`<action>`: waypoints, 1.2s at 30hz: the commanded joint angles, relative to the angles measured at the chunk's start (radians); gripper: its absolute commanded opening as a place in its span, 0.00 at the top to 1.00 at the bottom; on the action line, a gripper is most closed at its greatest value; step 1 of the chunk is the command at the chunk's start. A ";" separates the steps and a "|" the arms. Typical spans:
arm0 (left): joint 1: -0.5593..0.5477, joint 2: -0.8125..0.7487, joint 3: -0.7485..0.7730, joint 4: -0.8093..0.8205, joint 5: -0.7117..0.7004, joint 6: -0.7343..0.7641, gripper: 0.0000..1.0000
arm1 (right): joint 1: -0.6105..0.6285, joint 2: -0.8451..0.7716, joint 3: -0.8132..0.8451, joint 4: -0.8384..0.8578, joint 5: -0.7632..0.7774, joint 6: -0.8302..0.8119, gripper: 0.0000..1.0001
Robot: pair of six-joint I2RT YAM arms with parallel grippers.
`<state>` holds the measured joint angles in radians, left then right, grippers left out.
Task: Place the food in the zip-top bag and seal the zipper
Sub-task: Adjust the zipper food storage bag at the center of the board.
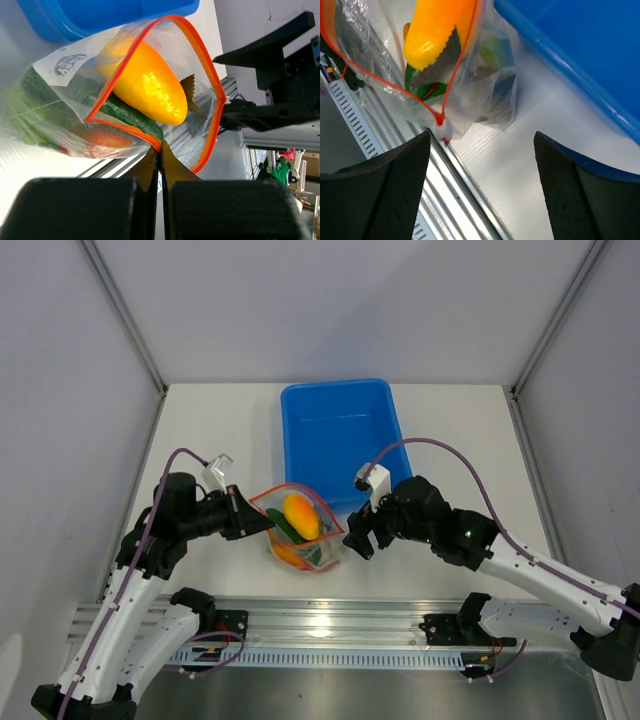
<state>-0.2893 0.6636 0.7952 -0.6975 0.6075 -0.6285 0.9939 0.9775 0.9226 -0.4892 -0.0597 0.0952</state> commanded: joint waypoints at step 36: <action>0.007 -0.067 0.066 -0.033 -0.020 0.084 0.99 | -0.116 0.196 0.339 -0.083 -0.354 -0.299 1.00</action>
<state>-0.2893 0.5919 0.9150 -0.7559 0.6037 -0.5671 0.8948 1.1809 1.2861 -0.5995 -0.3477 -0.1703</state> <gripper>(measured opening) 0.003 0.057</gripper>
